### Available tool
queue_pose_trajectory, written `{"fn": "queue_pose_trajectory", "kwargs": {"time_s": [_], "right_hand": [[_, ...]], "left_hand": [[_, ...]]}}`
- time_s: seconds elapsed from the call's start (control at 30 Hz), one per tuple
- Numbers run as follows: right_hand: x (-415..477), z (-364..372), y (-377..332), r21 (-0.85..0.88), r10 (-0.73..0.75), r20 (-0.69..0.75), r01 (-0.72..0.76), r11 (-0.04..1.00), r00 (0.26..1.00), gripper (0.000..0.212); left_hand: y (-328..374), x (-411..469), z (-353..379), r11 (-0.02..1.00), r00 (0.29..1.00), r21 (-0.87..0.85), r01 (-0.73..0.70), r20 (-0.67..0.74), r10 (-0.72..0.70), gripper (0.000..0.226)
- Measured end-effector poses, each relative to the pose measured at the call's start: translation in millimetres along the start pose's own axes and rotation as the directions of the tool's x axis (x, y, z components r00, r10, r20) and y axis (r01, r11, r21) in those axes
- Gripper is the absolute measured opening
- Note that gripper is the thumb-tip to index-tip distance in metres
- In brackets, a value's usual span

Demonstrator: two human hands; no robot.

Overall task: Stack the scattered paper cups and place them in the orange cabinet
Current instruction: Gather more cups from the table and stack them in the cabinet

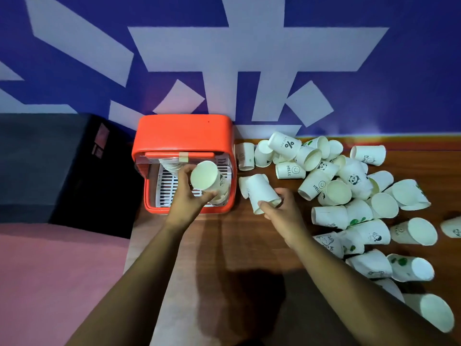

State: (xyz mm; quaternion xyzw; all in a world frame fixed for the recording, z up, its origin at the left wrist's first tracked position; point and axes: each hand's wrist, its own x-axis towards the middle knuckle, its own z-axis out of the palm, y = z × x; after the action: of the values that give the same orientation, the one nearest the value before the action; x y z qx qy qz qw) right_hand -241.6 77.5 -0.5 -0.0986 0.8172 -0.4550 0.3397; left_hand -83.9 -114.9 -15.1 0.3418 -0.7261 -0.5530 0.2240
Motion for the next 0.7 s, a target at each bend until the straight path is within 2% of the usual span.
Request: {"fn": "queue_pose_trajectory", "kwargs": {"time_s": [0.2, 0.33, 0.43, 0.57, 0.7], "right_hand": [[-0.7, -2.6, -2.7, 0.003, -0.023, -0.023, 0.023, 1.000, 0.999, 0.061], [2.4, 2.7, -16.4, -0.032, -0.102, -0.038, 0.101, 0.994, 0.994, 0.049], [3.4, 11.4, -33.6, -0.051, -0.181, -0.011, 0.180, 0.982, 0.983, 0.046], [5.5, 22.0, -53.3, -0.067, -0.312, 0.004, 0.312, 0.948, 0.950, 0.059], [4.5, 24.2, -63.4, -0.060, -0.373, 0.003, 0.372, 0.926, 0.928, 0.065]], "left_hand": [[-20.3, 2.1, 2.0, 0.987, 0.996, 0.161, 0.002, 0.090, -0.016, 0.075], [-22.0, 9.8, 0.3, 0.959, 0.986, 0.281, -0.041, 0.165, -0.006, 0.081], [-20.7, 15.2, -2.5, 0.972, 0.962, 0.234, -0.020, 0.268, -0.045, 0.085], [-29.1, 15.1, -8.1, 0.989, 0.953, 0.116, 0.088, 0.280, -0.117, 0.074], [-39.6, 8.9, -10.8, 0.990, 0.931, 0.066, 0.127, 0.335, -0.142, 0.088]]}}
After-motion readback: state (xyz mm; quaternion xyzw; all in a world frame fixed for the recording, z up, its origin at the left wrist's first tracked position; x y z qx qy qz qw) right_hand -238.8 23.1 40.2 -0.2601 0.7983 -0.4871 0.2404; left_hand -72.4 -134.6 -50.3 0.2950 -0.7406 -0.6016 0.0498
